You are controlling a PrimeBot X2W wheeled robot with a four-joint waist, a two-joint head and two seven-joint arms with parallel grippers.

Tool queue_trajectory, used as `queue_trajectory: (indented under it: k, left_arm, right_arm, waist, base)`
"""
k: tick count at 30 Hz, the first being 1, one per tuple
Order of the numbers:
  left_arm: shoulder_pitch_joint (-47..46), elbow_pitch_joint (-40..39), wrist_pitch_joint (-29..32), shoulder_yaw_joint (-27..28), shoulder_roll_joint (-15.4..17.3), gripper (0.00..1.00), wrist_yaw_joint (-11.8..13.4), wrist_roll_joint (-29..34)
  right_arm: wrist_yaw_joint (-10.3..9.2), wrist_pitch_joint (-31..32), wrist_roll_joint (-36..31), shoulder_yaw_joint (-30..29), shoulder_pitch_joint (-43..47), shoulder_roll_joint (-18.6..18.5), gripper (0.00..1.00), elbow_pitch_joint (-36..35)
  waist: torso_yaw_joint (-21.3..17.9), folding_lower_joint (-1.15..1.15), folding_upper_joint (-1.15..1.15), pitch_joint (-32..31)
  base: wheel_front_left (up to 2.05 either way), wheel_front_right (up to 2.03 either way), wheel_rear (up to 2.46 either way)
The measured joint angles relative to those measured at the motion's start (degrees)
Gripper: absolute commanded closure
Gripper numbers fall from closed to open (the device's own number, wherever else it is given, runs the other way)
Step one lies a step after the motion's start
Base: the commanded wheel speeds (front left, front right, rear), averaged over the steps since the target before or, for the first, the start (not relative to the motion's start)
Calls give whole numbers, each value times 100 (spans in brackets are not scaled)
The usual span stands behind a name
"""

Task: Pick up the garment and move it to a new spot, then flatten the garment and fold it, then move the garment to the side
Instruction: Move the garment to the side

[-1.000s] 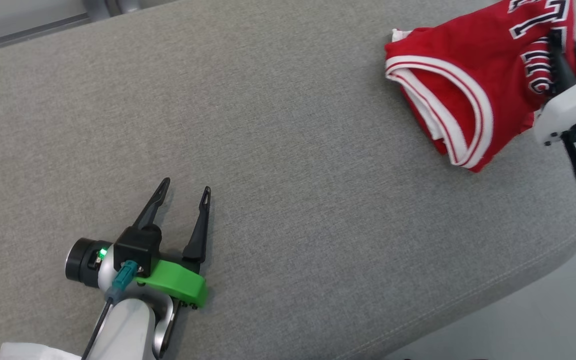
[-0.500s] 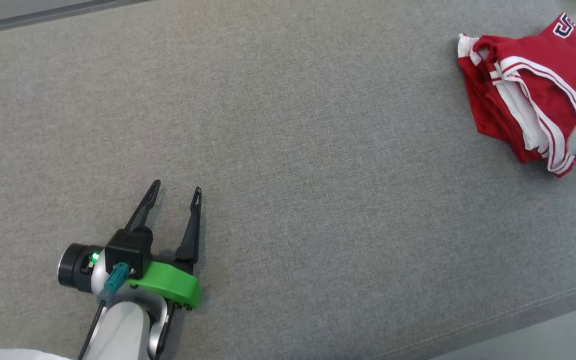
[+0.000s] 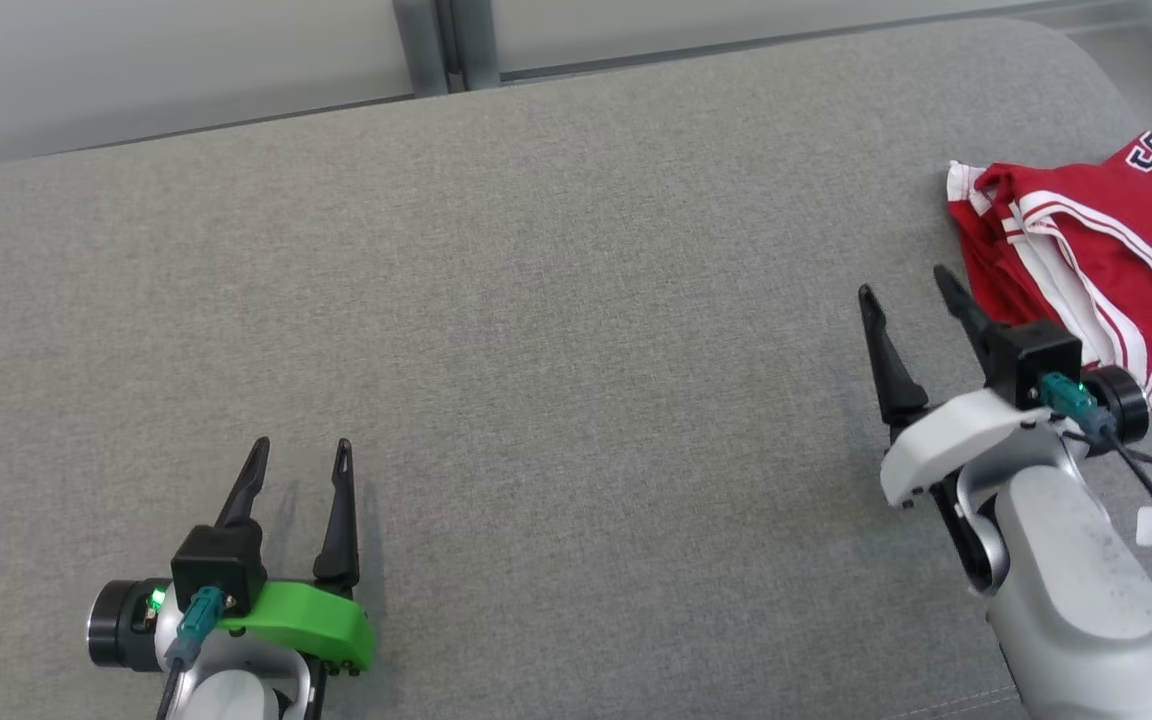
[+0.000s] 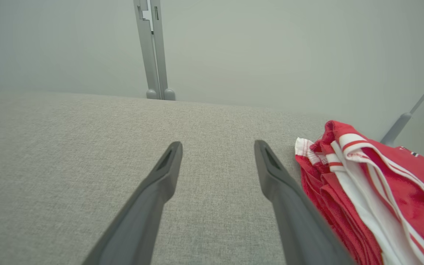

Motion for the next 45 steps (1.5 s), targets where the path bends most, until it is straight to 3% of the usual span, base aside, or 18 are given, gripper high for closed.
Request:
queue_trajectory:
  k: [12, 21, 38, 45]
  left_arm:
    - [424, 142, 0, 181, -10, 0, 163, -143]
    - [649, 271, 0, 359, -11, 0, 169, -171]
    - [790, 327, 0, 483, -13, 0, 143, -274]
    - [807, 337, 0, 449, -13, 0, 118, -281]
  right_arm:
    - [0, 0, -37, -212, 1163, 401, 0, -224]
    - [0, 0, -298, -386, 1489, 506, 0, -350]
    - [0, 0, -857, -862, 1898, 584, 0, -577]
    - [0, 0, -821, -787, 1977, 590, 0, -671]
  waist:
    - [618, 0, 0, -671]
    - [920, 0, 0, -1084]
    - [890, 0, 0, -1425]
    - [845, 0, 0, -1442]
  base:
    - [0, 0, 0]
    - [0, 0, 0]
    - [0, 0, 0]
    - [0, 0, 0]
